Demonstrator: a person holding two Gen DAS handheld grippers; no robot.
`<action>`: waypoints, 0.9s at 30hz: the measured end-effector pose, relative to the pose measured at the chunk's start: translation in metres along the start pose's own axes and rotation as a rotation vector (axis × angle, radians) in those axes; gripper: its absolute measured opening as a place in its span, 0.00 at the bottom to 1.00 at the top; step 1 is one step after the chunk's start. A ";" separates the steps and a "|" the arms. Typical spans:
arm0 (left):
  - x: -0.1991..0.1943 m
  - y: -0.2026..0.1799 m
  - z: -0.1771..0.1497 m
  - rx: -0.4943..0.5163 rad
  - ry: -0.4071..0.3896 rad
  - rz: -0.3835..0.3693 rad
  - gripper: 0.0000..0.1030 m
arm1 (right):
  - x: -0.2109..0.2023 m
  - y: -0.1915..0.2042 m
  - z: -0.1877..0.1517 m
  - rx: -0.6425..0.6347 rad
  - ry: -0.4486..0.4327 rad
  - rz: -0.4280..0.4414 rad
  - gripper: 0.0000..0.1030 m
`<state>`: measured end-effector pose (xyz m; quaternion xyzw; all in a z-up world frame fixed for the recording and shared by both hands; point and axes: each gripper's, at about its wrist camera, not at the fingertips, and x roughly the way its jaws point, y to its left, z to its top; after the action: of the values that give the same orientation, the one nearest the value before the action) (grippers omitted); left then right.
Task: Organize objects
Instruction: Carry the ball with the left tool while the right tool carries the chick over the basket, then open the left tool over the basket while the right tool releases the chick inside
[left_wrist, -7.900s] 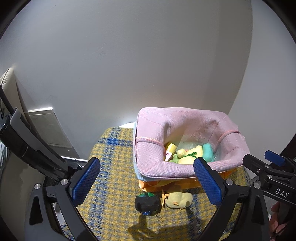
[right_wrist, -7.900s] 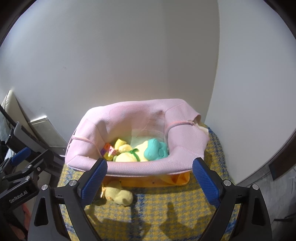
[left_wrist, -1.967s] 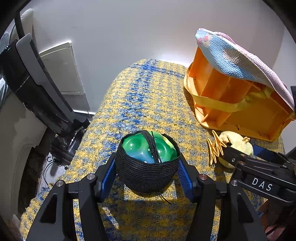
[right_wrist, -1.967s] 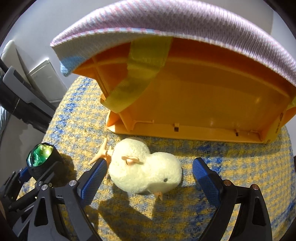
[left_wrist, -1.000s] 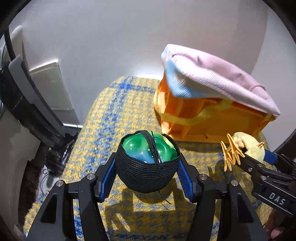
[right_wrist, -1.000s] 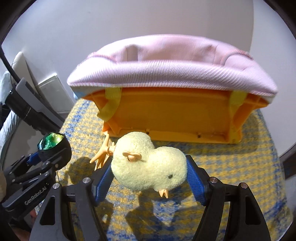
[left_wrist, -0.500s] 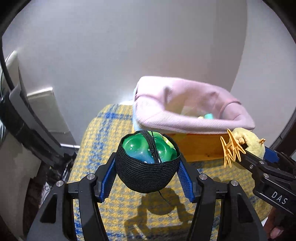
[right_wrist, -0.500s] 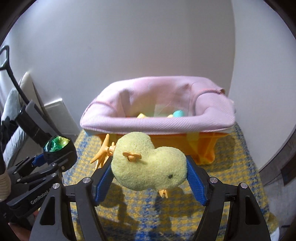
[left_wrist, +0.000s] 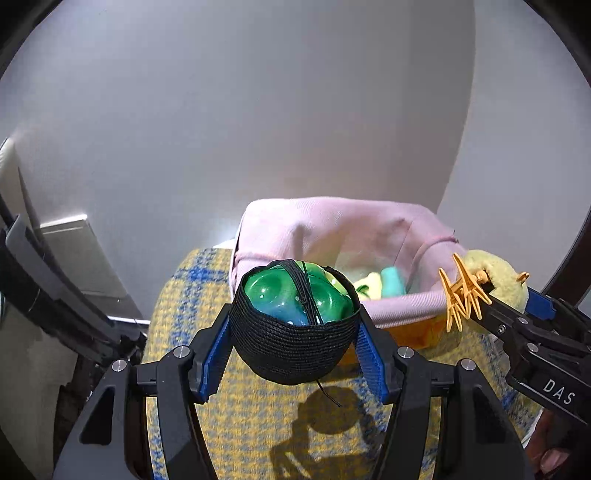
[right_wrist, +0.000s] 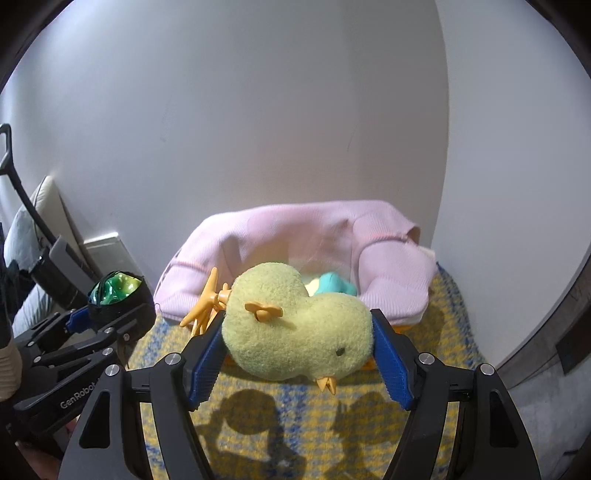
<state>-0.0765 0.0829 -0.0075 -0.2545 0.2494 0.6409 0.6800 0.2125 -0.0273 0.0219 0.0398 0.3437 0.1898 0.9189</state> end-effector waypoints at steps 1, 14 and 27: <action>0.002 0.000 0.004 0.002 -0.002 -0.003 0.59 | 0.001 -0.001 0.004 0.002 -0.003 0.000 0.71; 0.032 -0.007 0.050 0.039 0.002 -0.045 0.59 | 0.020 -0.013 0.042 0.000 -0.011 -0.017 0.71; 0.078 -0.007 0.068 0.050 0.071 -0.075 0.59 | 0.060 -0.022 0.061 0.020 0.049 -0.018 0.71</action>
<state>-0.0645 0.1859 -0.0087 -0.2692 0.2797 0.5988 0.7005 0.3004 -0.0213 0.0263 0.0413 0.3684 0.1789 0.9114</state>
